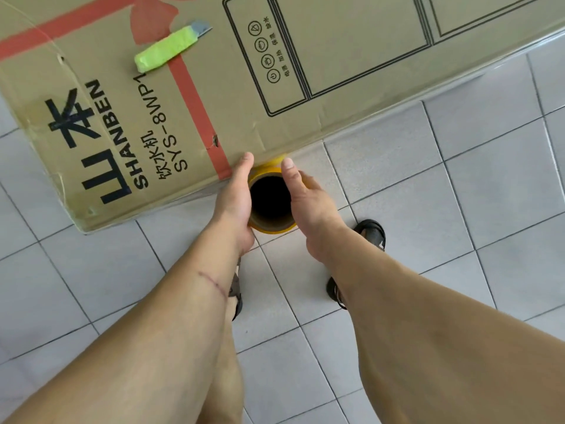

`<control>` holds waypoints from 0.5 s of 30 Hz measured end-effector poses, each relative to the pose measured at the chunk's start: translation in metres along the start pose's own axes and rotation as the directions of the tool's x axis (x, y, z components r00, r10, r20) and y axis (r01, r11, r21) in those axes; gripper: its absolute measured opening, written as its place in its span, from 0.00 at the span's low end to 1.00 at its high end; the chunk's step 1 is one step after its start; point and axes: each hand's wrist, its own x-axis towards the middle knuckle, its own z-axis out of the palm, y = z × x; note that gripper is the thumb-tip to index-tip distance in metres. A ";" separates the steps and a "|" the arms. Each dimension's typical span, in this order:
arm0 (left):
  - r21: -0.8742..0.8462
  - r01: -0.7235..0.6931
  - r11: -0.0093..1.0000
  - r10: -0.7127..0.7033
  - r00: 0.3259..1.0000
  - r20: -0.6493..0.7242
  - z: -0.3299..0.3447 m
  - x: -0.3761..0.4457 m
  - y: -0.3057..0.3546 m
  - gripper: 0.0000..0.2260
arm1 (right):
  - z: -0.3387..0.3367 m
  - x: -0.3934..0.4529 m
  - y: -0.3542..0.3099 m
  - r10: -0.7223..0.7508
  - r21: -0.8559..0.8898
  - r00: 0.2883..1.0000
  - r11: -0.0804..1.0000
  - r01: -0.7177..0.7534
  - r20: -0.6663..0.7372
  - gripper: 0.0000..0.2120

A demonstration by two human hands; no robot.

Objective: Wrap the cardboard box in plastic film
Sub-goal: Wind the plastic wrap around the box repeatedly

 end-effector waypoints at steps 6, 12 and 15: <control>-0.101 0.103 0.990 -0.078 0.971 0.226 0.015 -0.002 0.001 0.52 | -0.023 0.004 -0.016 -0.062 -0.119 0.998 0.991 0.060 -0.013 0.36; -0.015 0.041 0.999 -0.041 0.999 0.002 0.049 0.005 0.009 0.47 | -0.052 0.007 -0.025 0.034 -0.022 0.998 0.999 -0.033 0.051 0.40; -0.017 0.046 0.999 -0.046 0.998 0.031 0.059 0.000 0.014 0.42 | -0.059 0.013 -0.032 0.036 -0.025 0.996 0.999 -0.034 0.086 0.38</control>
